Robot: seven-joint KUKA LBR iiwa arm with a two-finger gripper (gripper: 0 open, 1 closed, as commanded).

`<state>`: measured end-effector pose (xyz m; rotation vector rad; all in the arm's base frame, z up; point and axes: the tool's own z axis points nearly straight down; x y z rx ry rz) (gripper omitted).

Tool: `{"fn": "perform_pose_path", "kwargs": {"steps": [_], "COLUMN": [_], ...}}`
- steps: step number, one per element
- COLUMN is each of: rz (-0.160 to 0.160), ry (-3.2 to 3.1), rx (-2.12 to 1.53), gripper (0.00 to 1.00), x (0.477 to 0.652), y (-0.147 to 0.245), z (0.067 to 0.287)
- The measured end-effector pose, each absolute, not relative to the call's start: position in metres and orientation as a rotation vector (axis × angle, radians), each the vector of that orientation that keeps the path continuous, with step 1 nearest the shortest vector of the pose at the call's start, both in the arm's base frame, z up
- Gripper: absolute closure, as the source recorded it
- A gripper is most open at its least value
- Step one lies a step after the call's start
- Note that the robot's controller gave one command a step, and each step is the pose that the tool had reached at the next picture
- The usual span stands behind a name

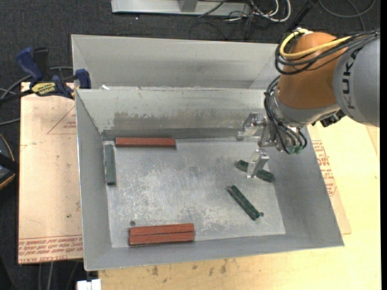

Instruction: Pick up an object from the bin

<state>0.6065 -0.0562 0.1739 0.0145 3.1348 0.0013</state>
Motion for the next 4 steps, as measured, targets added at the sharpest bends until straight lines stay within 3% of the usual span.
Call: {"fn": "perform_pose_path", "kwargs": {"steps": [1,2,3,4], "rz": [0.003,0.002,0.004,0.003], "ry": [3.139,3.105,3.104,3.016], "rx": [0.198,0.436,0.417,0.828], "gripper": [0.00,0.00,0.00,1.00], "x": [0.584,0.615,0.613,0.612], "y": [-0.095,-0.104,-0.109,-0.106], "z": [0.157,0.132,0.075,0.077]}}
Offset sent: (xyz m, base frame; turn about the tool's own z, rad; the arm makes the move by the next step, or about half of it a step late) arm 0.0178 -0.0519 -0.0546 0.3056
